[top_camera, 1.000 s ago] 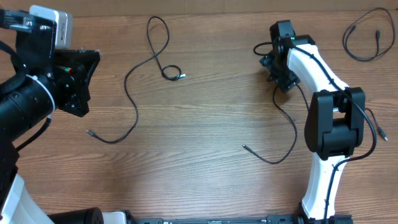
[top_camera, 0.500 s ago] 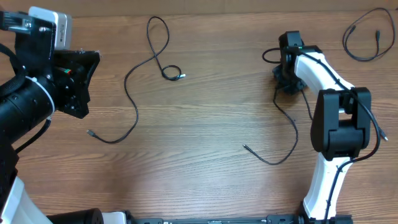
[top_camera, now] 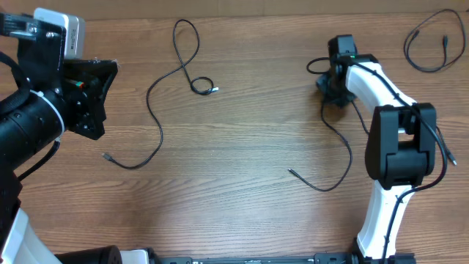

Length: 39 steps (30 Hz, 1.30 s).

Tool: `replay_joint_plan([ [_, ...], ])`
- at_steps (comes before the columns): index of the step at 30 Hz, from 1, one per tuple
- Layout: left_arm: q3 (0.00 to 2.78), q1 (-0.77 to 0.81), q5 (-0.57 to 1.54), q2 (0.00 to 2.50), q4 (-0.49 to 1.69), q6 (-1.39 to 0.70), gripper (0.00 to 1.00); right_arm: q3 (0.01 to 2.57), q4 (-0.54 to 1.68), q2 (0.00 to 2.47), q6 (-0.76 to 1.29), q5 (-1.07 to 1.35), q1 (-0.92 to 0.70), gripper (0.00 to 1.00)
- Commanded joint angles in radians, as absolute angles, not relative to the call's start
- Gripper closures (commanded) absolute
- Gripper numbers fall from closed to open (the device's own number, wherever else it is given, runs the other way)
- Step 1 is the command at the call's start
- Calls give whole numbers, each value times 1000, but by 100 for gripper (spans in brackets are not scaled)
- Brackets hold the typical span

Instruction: Untangle cables

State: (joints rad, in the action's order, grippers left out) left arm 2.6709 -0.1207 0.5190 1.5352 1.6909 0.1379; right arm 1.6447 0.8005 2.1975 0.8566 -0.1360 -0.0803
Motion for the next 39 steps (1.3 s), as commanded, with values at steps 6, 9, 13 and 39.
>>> replay_joint_plan([
  [6,2670,-128,513,1523,1689,161,96,2001,868,1924,429,7,-160,96],
  [9,2670,-128,513,1524,1689,161,96,2133,920,1873,357,67,-163,96],
  [13,2670,-128,513,1524,1689,161,96,2300,959,1821,258,200,-163,96],
  [39,2670,-128,517,1556,1689,160,96,2462,812,1794,-28,96,192,96],
])
